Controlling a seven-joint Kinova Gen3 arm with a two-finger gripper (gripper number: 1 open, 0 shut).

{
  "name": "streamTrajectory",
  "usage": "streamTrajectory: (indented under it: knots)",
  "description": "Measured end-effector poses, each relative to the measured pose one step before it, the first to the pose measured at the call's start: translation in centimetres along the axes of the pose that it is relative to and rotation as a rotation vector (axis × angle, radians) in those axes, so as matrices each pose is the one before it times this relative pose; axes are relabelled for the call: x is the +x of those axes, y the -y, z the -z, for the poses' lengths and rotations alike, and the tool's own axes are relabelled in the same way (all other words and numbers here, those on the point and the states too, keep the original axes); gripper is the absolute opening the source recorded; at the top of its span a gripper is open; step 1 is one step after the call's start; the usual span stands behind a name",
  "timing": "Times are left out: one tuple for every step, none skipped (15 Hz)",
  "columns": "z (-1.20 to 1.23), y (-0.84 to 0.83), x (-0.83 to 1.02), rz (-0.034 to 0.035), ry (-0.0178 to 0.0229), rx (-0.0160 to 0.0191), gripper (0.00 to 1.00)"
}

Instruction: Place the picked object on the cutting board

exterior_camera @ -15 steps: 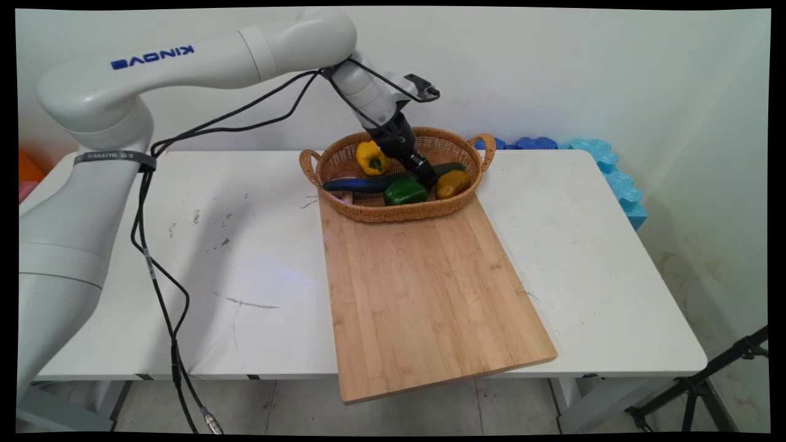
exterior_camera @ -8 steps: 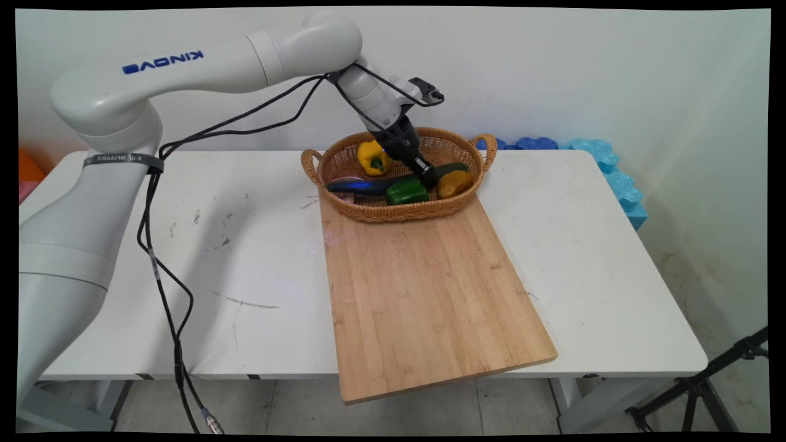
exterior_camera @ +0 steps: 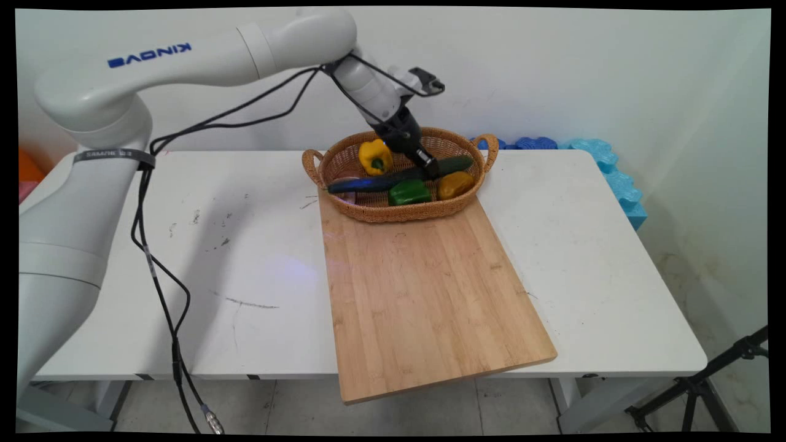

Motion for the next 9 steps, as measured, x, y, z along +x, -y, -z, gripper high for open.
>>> streamTrajectory:
  knots:
    - [0.927,-0.195,0.207,-0.00555,-0.01162,0.00068,0.0]
    - [1.206,-0.258,0.227,-0.00655,-0.0149,-0.00115,0.0]
    - [1.088,-0.251,0.175,-0.00681,-0.01346,-0.00229,0.0]
    - [1.422,-0.327,0.161,-0.01154,-0.01741,-0.00473,0.0]
    - [1.559,-0.389,0.094,-0.01584,-0.01772,-0.0066,0.0]
    - [1.28,-0.383,0.017,-0.01449,-0.0135,-0.0064,0.0]
    - [1.588,-0.415,-0.124,-0.01282,-0.01576,-0.00844,0.0]
    - [1.462,-0.579,-0.134,-0.01288,-0.01389,-0.01172,0.0]
    - [1.208,-0.55,-0.211,-0.00933,-0.01045,-0.01058,0.0]
